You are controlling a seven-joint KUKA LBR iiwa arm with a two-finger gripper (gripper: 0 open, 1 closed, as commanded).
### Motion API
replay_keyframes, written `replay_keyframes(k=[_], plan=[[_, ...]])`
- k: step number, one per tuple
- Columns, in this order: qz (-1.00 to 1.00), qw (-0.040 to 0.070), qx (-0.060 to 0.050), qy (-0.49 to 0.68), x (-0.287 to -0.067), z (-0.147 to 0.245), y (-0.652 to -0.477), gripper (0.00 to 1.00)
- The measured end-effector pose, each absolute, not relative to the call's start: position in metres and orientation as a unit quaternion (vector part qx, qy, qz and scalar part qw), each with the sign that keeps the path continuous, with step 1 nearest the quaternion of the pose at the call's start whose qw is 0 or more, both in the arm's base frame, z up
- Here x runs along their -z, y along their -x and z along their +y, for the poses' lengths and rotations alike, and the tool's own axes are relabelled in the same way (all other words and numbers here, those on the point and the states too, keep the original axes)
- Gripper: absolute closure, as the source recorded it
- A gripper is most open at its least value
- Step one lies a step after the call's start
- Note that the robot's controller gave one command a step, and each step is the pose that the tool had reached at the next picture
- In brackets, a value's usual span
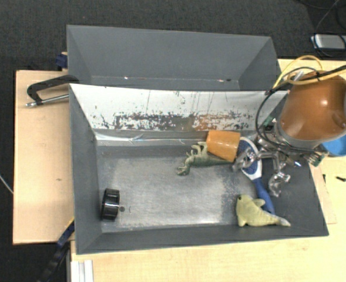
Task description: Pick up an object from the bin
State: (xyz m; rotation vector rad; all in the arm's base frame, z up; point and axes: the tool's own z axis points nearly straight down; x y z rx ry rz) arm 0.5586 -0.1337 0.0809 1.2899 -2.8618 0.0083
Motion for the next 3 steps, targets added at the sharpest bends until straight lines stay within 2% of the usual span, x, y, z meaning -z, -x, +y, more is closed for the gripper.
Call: replay_keyframes(k=[1,2,3], plan=[[-0.871,-0.003,0.001,-0.491,-0.112,-0.151,-0.525,0.0],[-0.755,-0.009,0.009,-0.656,-0.071,-0.123,-0.538,0.0],[-0.757,-0.001,0.001,-0.654,-0.07,-0.136,-0.536,1.0]])
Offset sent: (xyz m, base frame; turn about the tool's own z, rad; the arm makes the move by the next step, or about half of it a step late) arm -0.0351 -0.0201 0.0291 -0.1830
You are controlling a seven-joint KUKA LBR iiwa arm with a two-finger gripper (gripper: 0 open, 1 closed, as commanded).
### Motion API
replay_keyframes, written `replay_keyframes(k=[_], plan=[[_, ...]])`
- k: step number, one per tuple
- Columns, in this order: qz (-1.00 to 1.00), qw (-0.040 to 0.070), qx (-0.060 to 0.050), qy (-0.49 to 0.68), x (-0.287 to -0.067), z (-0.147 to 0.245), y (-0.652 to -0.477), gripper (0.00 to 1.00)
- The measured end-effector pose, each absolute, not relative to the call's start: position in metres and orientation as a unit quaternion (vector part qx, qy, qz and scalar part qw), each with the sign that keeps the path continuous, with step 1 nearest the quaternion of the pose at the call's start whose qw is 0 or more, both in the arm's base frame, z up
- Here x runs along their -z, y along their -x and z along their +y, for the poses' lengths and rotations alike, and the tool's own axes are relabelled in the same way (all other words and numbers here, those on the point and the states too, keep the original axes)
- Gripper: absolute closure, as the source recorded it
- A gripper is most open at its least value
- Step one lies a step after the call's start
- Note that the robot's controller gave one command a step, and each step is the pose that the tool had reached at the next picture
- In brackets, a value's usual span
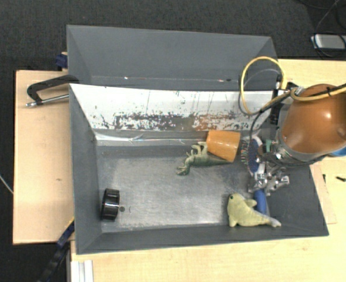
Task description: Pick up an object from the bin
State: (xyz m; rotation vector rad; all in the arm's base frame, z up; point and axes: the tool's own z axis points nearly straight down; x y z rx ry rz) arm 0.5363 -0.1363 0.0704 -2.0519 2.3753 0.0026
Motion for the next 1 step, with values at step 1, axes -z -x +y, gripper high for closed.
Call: replay_keyframes(k=[1], plan=[[0.72,0.004,0.003,0.694,-0.2192,-0.1219,-0.5313,1.0]])
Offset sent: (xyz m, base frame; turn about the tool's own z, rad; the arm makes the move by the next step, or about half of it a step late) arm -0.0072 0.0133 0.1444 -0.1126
